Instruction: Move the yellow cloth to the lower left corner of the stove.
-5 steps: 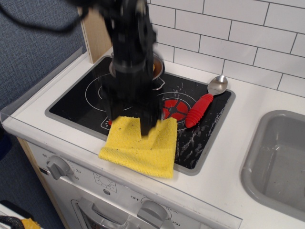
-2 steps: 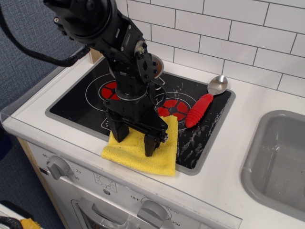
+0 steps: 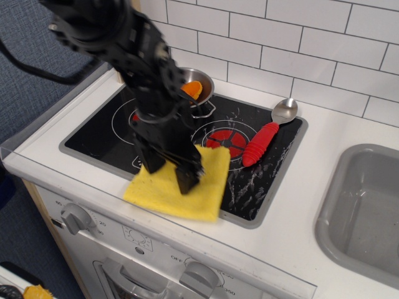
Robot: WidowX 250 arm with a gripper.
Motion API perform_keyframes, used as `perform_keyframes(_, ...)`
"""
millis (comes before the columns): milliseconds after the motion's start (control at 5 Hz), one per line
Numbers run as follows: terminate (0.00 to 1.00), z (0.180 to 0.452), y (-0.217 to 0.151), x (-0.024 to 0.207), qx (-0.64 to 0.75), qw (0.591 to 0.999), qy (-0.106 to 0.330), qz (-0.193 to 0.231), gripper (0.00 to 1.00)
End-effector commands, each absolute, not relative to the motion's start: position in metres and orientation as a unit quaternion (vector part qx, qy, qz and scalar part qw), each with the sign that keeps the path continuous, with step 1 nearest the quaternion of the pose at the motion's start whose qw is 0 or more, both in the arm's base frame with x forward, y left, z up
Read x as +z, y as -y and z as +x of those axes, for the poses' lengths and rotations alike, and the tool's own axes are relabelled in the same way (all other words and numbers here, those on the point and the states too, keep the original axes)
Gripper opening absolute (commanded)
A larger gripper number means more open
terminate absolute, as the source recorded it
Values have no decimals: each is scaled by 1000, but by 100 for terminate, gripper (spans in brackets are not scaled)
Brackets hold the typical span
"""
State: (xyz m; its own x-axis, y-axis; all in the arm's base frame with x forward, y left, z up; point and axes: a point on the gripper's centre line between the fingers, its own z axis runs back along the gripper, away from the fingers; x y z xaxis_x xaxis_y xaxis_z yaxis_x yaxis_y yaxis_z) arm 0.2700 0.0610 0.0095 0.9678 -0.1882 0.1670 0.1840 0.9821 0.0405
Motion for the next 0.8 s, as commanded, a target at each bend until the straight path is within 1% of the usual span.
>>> perform_keyframes(0,0,282,-116,18,-111,990,88,23,100)
perform_keyframes(200,0,285,-133,13,-119,990,67,35,100)
perform_keyframes(400,0,285,-134,11,-133,988,53,52,100)
perform_keyframes(600,0,278,-121,5,-133,988,43,65,100)
